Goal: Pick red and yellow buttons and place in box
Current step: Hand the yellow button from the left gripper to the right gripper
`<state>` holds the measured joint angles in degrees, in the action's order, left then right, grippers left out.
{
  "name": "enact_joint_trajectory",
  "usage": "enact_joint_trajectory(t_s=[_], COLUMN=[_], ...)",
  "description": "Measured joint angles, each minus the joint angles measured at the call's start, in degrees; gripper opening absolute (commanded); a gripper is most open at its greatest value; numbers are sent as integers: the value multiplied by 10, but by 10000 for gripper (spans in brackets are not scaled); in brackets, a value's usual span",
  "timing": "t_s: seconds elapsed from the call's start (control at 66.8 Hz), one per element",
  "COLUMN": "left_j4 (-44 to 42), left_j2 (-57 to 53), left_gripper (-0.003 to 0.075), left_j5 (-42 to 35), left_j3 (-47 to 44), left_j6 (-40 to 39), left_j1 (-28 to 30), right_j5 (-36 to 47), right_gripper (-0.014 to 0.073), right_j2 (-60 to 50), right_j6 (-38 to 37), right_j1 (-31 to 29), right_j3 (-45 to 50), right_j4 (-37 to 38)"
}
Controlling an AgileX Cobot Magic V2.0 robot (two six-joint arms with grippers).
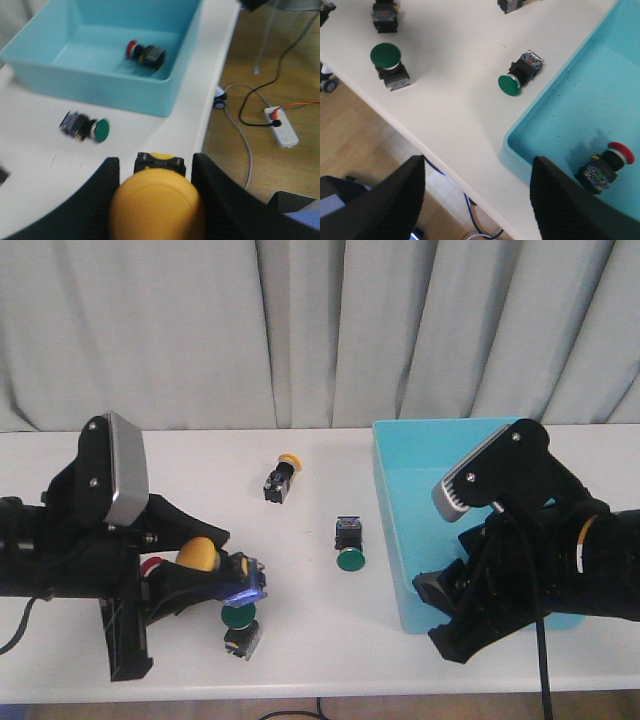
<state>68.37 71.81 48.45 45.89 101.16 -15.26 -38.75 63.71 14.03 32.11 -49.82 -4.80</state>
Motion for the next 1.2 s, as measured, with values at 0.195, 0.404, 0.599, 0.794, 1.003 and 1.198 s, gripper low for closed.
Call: enact_joint_trajectory(t_s=[0.195, 0.404, 0.599, 0.794, 1.003, 1.198], left_j4=[64, 80, 80, 80, 84, 86], left_j2=[25, 28, 28, 28, 28, 28], left_gripper=[164, 164, 164, 164, 164, 164], left_j5=[77, 92, 96, 98, 98, 98], left_j3=[0, 0, 0, 0, 0, 0], left_j6=[131, 146, 147, 147, 147, 147], left_j1=[0, 0, 0, 0, 0, 0], right_j5=[-14, -10, 18, 17, -14, -15], right_gripper=[456, 463, 489, 489, 489, 488], right_j2=[2, 58, 125, 164, 194, 196], right_j6=[191, 500, 688, 779, 807, 819], right_j1=[0, 0, 0, 0, 0, 0], right_j3=[0, 0, -1, -33, -61, -61], right_j4=[-105, -268, -416, -493, -505, -524])
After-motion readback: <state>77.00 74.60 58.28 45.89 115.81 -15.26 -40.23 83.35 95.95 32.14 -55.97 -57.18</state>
